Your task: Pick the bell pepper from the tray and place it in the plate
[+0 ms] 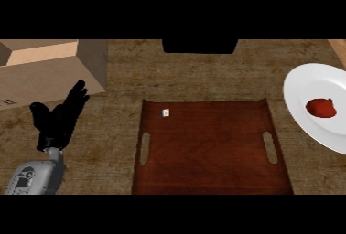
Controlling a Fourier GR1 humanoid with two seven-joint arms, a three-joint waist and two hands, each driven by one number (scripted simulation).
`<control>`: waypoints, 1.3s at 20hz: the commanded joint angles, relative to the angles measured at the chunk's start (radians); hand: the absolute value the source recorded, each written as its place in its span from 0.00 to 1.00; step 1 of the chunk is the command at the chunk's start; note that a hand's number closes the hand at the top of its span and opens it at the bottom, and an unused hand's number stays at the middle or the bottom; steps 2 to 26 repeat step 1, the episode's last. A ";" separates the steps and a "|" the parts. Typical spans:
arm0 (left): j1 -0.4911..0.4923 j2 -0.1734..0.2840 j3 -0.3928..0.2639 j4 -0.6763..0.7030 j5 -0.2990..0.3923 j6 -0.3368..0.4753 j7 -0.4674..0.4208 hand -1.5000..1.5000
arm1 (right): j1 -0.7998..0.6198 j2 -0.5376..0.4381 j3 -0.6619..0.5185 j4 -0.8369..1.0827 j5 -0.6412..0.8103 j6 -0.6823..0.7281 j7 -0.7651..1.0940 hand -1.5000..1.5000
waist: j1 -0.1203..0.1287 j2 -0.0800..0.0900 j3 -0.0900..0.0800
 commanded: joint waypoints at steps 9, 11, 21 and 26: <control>0.024 -0.024 -0.018 -0.024 -0.003 0.003 -0.001 0.50 | 0.031 -0.025 0.019 0.039 0.021 0.094 -0.135 0.00 | 0.007 0.001 0.002; 0.024 -0.024 -0.018 -0.024 -0.003 0.003 -0.001 0.50 | 0.031 -0.025 0.019 0.039 0.021 0.094 -0.135 0.00 | 0.007 0.001 0.002; 0.024 -0.024 -0.018 -0.024 -0.003 0.003 -0.001 0.50 | 0.031 -0.025 0.019 0.039 0.021 0.094 -0.135 0.00 | 0.007 0.001 0.002; 0.024 -0.024 -0.018 -0.024 -0.003 0.003 -0.001 0.50 | 0.031 -0.025 0.019 0.039 0.021 0.094 -0.135 0.00 | 0.007 0.001 0.002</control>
